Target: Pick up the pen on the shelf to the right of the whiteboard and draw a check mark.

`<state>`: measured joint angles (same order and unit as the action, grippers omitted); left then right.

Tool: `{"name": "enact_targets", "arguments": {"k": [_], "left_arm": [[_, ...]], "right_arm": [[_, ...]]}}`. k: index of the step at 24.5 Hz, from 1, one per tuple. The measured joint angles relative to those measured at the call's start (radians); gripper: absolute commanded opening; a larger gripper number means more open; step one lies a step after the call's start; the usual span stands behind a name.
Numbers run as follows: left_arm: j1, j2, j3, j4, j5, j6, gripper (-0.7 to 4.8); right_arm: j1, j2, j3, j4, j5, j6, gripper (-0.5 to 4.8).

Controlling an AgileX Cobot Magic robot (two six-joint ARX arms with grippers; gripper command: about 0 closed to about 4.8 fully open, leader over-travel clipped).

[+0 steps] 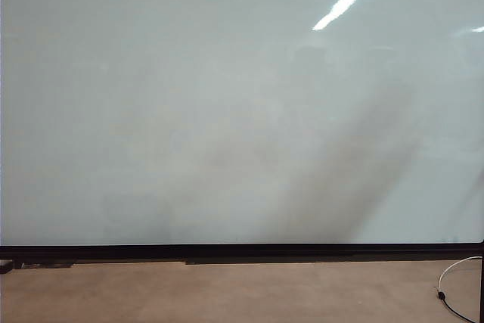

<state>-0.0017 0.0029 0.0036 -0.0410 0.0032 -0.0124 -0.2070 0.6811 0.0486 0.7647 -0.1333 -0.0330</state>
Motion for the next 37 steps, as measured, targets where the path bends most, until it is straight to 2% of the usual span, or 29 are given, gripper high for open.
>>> {"name": "enact_targets", "arguments": {"k": [3, 6, 9, 13, 21, 24, 29, 33, 37], "left_arm": [[0.000, 0.000, 0.000, 0.000, 0.000, 0.000, -0.05], [0.000, 0.000, 0.000, 0.000, 0.000, 0.000, -0.05], [0.000, 0.000, 0.000, 0.000, 0.000, 0.000, -0.04], [0.000, 0.000, 0.000, 0.000, 0.000, 0.000, -0.04], [0.000, 0.000, 0.000, 0.000, 0.000, 0.000, -0.04], [0.000, 0.000, 0.000, 0.000, 0.000, 0.000, -0.04], [0.000, 0.000, 0.000, 0.000, 0.000, 0.000, -0.05], [0.000, 0.000, 0.000, 0.000, 0.000, 0.000, -0.05], [0.000, 0.000, 0.000, 0.000, 0.000, 0.000, -0.04]], "right_arm": [[-0.026, 0.037, 0.000, 0.032, -0.003, 0.000, 0.64], [-0.067, 0.095, 0.000, 0.105, -0.052, 0.001, 0.66], [-0.108, 0.186, 0.021, 0.157, -0.105, 0.002, 1.20], [-0.128, 0.280, 0.064, 0.181, -0.153, 0.004, 1.27], [-0.134, 0.499, 0.132, 0.341, -0.178, 0.005, 1.28], [-0.135, 0.592, 0.154, 0.394, -0.181, 0.005, 1.54], [-0.137, 0.655, 0.172, 0.444, -0.182, 0.004, 1.54], [-0.177, 0.700, 0.177, 0.463, -0.182, 0.004, 1.60], [-0.208, 0.719, 0.177, 0.510, -0.185, 0.003, 2.00]]}}
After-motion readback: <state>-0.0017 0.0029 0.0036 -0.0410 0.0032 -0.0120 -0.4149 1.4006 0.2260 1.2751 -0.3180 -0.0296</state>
